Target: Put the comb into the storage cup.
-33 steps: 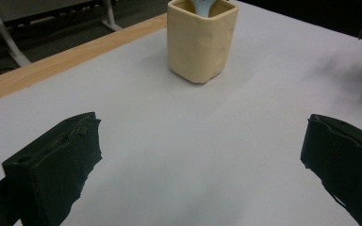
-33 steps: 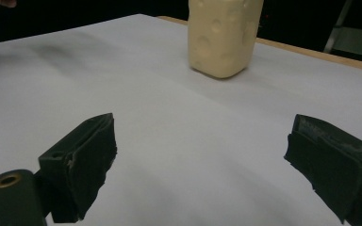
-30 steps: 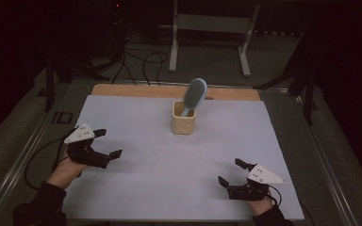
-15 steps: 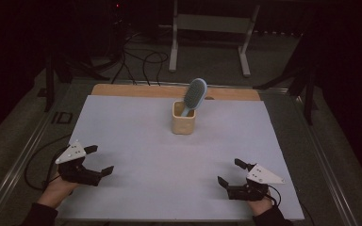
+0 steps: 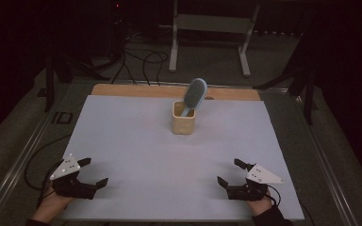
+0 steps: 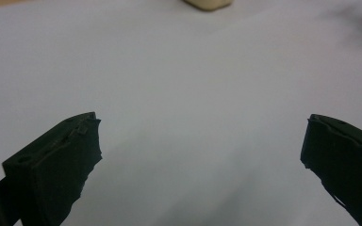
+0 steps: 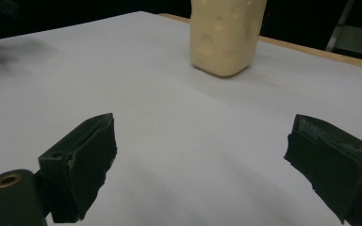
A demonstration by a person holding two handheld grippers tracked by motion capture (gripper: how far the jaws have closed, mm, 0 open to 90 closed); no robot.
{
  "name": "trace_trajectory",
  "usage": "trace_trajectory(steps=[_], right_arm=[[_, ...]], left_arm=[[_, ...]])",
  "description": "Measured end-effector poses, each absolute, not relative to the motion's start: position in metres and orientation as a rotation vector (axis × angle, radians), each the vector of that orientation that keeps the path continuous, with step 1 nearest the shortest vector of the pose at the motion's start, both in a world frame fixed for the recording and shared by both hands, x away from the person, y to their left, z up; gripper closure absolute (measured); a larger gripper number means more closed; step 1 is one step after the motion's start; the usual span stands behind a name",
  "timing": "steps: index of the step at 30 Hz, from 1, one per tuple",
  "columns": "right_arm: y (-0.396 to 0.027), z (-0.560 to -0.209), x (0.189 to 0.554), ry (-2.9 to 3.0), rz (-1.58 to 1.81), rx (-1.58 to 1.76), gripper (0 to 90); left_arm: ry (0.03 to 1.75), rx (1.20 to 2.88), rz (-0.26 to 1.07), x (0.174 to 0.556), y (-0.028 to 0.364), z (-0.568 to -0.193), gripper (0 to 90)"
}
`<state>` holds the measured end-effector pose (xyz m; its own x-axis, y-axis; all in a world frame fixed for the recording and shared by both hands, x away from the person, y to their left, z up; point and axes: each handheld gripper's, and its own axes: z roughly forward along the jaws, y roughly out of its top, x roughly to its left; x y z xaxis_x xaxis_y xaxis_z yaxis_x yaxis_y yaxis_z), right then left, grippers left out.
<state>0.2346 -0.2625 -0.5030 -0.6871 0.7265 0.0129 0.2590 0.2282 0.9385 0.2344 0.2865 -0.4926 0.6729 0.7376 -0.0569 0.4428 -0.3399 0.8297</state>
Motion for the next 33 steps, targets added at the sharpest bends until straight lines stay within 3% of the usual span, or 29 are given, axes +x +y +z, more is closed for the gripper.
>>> trace_trajectory(steps=[14, 33], right_arm=[[-0.262, -0.504, 0.236, 2.087, 1.45, 0.898, 8.5], [-0.26, -0.506, 0.237, 2.104, 1.448, 0.885, 8.5]], left_arm=[[1.003, 1.986, 0.428, 0.212, 0.296, -0.509, 0.0], [1.014, 1.957, 0.431, 0.217, 0.292, -0.514, 0.0]])
